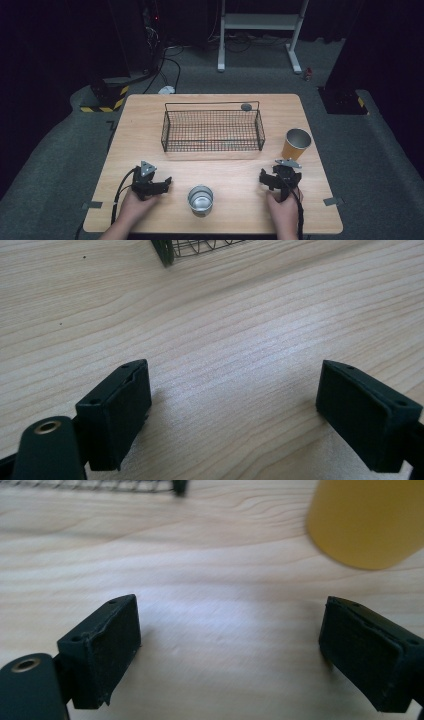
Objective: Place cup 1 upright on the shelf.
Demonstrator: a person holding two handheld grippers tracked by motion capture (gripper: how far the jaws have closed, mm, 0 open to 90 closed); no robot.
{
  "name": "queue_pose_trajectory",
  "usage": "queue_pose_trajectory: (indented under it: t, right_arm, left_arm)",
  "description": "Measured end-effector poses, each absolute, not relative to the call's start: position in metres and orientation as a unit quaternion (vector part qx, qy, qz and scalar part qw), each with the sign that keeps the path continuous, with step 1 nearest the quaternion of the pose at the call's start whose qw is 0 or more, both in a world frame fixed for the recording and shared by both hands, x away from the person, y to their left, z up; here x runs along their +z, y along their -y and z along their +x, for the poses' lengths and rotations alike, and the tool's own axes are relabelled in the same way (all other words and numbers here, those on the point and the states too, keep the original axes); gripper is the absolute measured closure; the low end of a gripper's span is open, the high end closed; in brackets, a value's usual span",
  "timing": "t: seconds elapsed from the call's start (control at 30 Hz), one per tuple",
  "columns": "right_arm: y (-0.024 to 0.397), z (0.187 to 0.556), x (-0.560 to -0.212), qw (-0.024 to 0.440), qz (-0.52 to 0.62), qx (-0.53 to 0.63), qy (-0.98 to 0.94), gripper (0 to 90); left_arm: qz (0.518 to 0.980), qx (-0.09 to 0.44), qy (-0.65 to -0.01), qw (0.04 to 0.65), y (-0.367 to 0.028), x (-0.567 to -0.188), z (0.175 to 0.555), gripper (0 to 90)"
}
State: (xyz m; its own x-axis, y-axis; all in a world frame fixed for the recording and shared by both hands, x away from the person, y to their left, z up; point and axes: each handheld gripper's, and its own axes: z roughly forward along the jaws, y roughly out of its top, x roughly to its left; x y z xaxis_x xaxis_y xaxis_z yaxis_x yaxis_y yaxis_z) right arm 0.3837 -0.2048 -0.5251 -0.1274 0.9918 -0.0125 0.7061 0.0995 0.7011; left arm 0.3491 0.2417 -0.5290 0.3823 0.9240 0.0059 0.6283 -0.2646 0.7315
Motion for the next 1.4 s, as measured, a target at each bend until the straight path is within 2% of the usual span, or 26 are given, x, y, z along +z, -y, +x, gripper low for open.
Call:
queue_pose_trajectory:
  t: [1.27, 1.4]
  right_arm:
    - [0.204, 0.369, -0.525, 0.230, 0.550, 0.300, -0.744, 9.5]
    - [0.204, 0.367, -0.525, 0.230, 0.551, 0.301, -0.744, 11.9]
  left_arm:
    - [0.765, 0.224, -0.506, 0.330, -0.242, -0.529, 0.349, 14.7]
    - [0.765, 0.224, -0.504, 0.331, -0.242, -0.529, 0.349, 15.1]
